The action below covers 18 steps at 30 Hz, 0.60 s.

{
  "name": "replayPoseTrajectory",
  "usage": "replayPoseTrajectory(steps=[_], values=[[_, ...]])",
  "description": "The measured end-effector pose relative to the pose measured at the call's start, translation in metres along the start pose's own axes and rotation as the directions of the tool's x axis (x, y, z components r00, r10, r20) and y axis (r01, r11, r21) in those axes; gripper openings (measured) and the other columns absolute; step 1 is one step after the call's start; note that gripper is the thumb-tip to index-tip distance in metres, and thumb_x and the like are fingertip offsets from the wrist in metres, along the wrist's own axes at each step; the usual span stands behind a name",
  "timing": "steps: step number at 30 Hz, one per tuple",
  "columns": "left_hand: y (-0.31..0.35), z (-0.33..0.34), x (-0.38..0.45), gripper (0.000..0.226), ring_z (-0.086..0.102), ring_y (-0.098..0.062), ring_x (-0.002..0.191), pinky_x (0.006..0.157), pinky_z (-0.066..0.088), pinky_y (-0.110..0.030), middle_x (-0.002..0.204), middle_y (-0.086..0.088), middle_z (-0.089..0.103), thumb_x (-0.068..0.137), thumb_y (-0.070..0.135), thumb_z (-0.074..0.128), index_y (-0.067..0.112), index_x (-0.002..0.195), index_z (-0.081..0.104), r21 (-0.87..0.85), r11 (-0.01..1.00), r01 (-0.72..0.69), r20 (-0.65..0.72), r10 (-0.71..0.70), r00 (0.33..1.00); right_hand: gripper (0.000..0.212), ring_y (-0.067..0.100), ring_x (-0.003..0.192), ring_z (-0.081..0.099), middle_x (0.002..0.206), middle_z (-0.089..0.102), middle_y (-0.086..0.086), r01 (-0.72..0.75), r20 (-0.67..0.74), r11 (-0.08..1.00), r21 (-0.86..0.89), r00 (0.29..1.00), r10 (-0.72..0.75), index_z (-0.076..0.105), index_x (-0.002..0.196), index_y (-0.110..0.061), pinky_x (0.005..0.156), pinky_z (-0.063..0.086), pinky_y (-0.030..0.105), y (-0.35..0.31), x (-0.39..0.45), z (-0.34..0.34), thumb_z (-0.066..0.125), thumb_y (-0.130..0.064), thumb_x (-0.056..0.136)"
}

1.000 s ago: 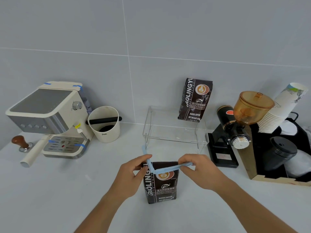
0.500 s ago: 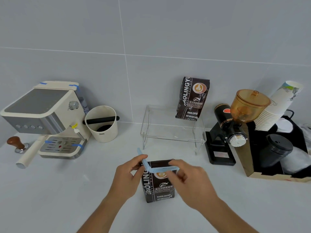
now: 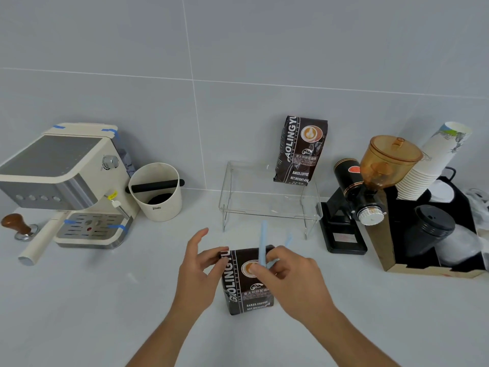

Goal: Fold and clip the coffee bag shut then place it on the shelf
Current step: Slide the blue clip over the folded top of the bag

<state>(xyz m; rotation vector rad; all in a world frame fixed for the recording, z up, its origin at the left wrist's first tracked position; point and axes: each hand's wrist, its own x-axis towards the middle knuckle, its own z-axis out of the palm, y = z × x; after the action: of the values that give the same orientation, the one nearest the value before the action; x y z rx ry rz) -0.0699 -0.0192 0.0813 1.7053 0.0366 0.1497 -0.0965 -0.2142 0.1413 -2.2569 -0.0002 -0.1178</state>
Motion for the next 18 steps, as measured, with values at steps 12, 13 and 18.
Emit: replayPoseTrajectory(steps=[12, 13, 18], values=[[-0.003, -0.002, 0.015, 0.034, 0.073, -0.01, 0.08, 0.066, 0.055, -0.015, 0.091, 0.0, 0.08, 0.086, -0.007, 0.063, 0.023, 0.103, 0.062, -0.214, 0.961, 0.174, 0.086, -0.159, 0.984, 0.029, 0.008, 0.072, 0.062, 0.085, 0.066, -0.018, 0.142, 0.101, 0.975, 0.17, 0.982, -0.161, 0.073, 0.089, -0.038, 0.057, 0.048, 0.012, 0.043, 0.007, -0.033, 0.068, -0.009, 0.086], [-0.003, -0.003, 0.016, 0.033, 0.073, -0.009, 0.08, 0.067, 0.055, -0.014, 0.091, 0.001, 0.08, 0.086, -0.009, 0.062, 0.021, 0.099, 0.065, -0.209, 0.963, 0.172, 0.09, -0.156, 0.984, 0.029, 0.01, 0.079, 0.064, 0.091, 0.066, -0.017, 0.165, 0.115, 0.973, 0.159, 0.976, -0.185, 0.073, 0.092, -0.037, 0.061, 0.05, 0.011, 0.047, 0.008, -0.035, 0.068, -0.009, 0.087], [-0.003, -0.009, 0.019, 0.03, 0.073, -0.006, 0.079, 0.07, 0.053, -0.01, 0.086, 0.003, 0.08, 0.087, -0.014, 0.058, 0.013, 0.091, 0.071, -0.182, 0.97, 0.158, 0.139, -0.134, 0.981, 0.032, 0.007, 0.093, 0.066, 0.098, 0.069, -0.02, 0.218, 0.137, 0.966, 0.141, 0.962, -0.237, 0.075, 0.098, -0.033, 0.078, 0.057, 0.018, 0.056, 0.021, -0.039, 0.07, -0.004, 0.085]])
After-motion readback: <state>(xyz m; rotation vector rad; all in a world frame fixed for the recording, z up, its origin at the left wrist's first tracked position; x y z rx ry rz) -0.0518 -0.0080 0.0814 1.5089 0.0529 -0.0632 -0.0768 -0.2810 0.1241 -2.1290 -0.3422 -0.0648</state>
